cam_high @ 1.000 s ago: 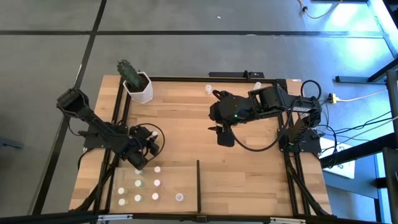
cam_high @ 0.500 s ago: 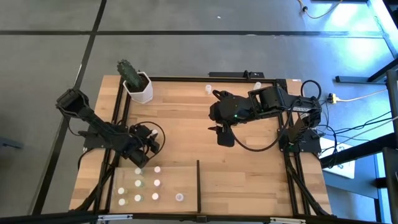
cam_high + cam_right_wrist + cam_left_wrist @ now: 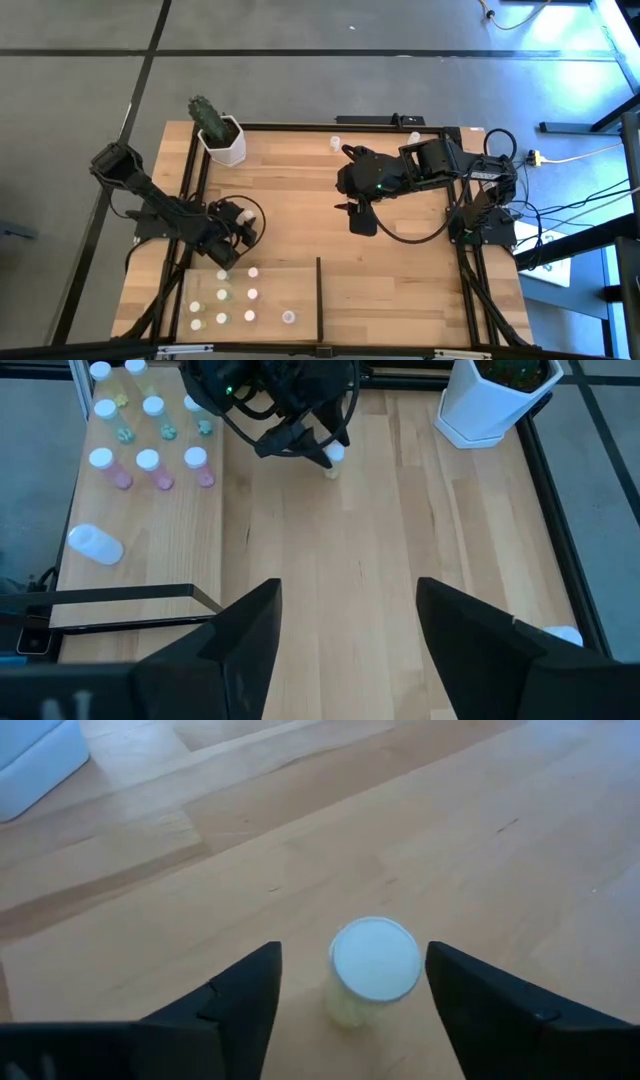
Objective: Pick and place medicine bottles onto shelf by color
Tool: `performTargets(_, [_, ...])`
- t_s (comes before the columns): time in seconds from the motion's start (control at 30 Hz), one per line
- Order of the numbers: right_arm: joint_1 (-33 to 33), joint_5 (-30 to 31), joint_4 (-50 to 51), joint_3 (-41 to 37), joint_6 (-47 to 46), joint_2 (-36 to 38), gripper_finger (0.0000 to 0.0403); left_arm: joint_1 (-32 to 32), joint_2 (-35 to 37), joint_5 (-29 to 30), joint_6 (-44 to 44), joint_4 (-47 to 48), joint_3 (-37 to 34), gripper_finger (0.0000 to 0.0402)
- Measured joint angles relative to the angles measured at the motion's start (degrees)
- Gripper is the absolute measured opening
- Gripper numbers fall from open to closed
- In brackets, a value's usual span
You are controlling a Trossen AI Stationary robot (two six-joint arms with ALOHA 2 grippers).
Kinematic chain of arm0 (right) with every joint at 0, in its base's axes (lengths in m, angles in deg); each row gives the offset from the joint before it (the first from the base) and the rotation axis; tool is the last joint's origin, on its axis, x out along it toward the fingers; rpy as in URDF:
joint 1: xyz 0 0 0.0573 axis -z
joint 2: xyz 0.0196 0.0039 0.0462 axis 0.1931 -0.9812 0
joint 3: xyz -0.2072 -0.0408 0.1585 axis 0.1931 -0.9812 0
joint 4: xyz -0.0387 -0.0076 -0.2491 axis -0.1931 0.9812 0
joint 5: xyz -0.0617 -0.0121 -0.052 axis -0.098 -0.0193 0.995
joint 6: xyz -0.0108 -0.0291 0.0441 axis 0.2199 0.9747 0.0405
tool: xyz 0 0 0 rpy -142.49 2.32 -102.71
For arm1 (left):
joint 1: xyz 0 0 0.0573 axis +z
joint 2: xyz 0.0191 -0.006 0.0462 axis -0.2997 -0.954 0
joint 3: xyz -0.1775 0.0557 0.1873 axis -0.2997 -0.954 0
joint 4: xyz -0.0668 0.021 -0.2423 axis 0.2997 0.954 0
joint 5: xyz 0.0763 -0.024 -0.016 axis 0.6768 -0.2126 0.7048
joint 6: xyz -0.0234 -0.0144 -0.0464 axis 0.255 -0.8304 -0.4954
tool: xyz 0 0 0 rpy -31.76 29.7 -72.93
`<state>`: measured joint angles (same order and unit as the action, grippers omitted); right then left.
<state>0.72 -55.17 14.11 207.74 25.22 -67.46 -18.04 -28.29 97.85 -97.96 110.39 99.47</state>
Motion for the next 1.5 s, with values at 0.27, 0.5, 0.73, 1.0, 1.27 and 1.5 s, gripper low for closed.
performTargets(0.27, [0.0,0.02,0.0,0.0,0.02,0.0,0.0234,-1.64,0.0,-1.12,1.49,0.43,0.17,0.0257])
performTargets(0.5, [-0.02,-0.01,0.0,0.0,0.02,0.0,0.0234,-4.18,1.43,-3.14,1.55,5.94,3.2,0.0259])
performTargets(0.73, [-0.01,0.01,0.0,0.0,0.01,0.0,0.0234,-5.81,5.77,-3.23,1.57,12.38,5.57,0.0256])
performTargets(1.0, [-0.01,0.01,0.0,0.0,0.0,0.0,0.0234,-6.25,11.11,-3.24,3.67,18.04,8.29,0.0256])
performTargets(1.27, [0.0,0.01,0.0,0.0,0.02,0.0,0.0234,-3.31,17.44,-15.05,17.43,23.29,16.27,0.0256])
performTargets(1.5, [-0.01,0.0,-0.02,0.0,0.01,0.0,0.0234,7.8,18.05,-29.06,26.6,27.47,21.31,0.026])
